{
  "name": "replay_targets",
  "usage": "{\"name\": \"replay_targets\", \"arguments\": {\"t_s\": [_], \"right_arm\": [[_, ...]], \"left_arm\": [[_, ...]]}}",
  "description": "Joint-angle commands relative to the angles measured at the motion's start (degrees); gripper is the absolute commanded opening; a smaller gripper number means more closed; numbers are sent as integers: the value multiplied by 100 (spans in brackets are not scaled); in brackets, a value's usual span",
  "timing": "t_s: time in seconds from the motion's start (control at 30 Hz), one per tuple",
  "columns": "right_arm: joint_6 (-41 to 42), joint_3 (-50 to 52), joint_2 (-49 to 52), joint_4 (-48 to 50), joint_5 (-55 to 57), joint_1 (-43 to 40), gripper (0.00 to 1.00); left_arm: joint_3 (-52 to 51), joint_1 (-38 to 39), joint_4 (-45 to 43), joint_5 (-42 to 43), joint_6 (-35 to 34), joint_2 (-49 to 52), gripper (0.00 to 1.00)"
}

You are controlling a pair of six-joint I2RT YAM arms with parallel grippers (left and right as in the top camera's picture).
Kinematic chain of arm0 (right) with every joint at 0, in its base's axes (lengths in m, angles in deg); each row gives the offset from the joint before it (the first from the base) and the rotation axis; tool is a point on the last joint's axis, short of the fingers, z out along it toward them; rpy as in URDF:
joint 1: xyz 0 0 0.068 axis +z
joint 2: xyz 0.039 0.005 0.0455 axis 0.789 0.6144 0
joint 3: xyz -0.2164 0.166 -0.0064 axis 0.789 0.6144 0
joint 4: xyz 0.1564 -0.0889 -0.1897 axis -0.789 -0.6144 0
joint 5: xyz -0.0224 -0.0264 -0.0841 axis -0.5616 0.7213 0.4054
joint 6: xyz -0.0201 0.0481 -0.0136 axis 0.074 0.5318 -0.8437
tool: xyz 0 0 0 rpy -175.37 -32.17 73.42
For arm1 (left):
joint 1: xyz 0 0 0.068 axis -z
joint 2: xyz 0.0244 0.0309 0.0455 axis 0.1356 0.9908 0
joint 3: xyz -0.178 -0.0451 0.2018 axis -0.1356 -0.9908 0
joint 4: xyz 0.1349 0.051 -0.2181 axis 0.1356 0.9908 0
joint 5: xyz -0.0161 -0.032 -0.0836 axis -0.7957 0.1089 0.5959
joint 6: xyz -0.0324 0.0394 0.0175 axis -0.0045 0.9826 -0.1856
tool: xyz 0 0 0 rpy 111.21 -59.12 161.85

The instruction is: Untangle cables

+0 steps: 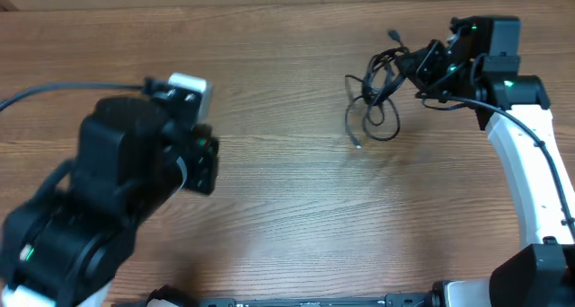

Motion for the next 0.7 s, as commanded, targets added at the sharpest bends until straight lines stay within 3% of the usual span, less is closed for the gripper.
{"name": "replay_targets", "arguments": {"t_s": [0.0, 0.07, 0.13, 0.2, 0.33, 0.5, 0.67], "right_arm": [[-50, -101, -118, 74, -109, 254, 4], [-50, -101, -118, 66, -31, 295, 4], [-52, -101, -118, 35, -11, 297, 4], [-55, -101, -118, -7, -11, 297, 4], [-210, -101, -118, -109, -4, 295, 6], [-306, -101, -118, -221, -9, 297, 4], [-328, -101, -118, -260, -133, 332, 4]], "left_arm": [[42, -22, -402, 933, 590, 581, 10], [42, -22, -660, 1545, 953, 920, 27], [42, -22, -859, 2035, 1180, 1279, 61], [42, -22, -990, 2253, 1231, 1620, 72], [42, 26, -1147, 2367, 1231, 2385, 73], [42, 254, -1478, 2695, 1237, 3167, 67], [42, 540, -1910, 3268, 1576, 3589, 67]]}}
